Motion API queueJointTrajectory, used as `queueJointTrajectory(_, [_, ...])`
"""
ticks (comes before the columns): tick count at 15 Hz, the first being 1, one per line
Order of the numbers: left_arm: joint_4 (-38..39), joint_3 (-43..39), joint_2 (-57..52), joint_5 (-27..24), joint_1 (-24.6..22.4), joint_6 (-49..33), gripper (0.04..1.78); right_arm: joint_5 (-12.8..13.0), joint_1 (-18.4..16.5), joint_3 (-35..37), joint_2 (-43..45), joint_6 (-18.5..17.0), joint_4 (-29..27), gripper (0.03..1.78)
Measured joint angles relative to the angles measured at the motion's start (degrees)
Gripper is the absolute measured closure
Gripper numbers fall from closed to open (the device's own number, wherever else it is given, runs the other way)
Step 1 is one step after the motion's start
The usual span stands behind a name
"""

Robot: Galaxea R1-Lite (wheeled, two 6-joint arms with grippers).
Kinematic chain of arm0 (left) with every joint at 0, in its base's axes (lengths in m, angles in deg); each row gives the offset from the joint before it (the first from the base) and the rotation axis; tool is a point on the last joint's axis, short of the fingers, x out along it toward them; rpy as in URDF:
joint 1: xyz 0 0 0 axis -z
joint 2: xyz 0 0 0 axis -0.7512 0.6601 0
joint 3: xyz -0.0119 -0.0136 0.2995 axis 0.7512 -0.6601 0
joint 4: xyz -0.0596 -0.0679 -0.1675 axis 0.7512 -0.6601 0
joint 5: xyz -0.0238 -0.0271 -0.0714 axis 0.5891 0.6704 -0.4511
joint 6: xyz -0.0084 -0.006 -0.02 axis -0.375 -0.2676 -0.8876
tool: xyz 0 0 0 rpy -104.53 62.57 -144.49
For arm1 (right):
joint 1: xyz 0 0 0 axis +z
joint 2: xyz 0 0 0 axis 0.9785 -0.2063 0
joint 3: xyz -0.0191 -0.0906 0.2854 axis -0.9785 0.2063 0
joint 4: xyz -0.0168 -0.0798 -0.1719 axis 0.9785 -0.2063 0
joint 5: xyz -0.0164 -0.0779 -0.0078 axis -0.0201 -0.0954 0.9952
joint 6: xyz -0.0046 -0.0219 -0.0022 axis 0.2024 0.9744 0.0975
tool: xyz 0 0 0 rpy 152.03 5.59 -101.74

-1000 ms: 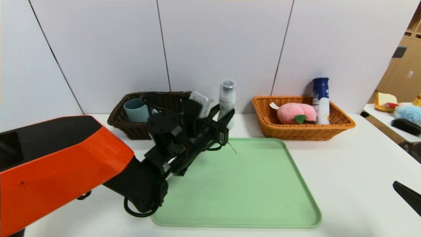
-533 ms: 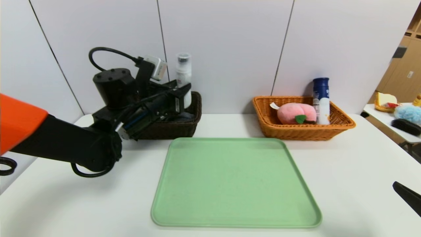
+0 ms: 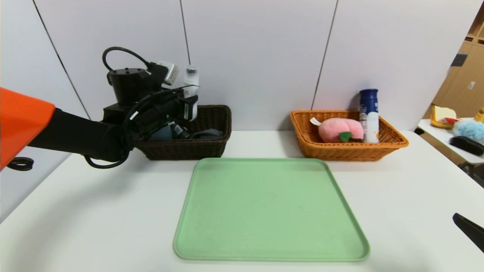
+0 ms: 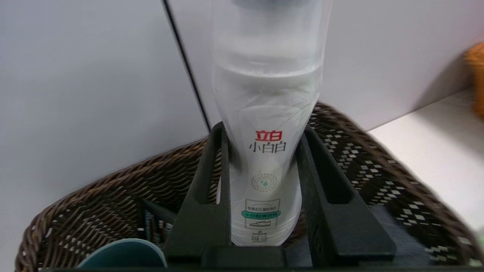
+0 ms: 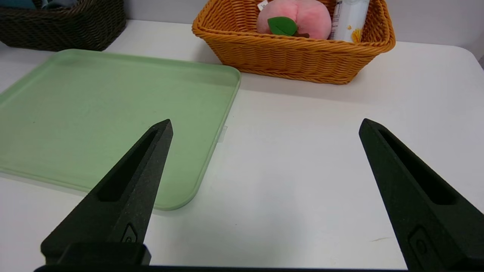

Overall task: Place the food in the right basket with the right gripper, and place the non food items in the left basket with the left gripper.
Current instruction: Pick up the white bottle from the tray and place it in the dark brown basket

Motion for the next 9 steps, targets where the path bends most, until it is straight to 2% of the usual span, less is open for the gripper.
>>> queueJointTrajectory(9, [-0.9,3.3,3.9,0.4,-0.3,1.3,1.28,-0.1,0.0,-0.3,0.8,0.0,-0.4,0.11])
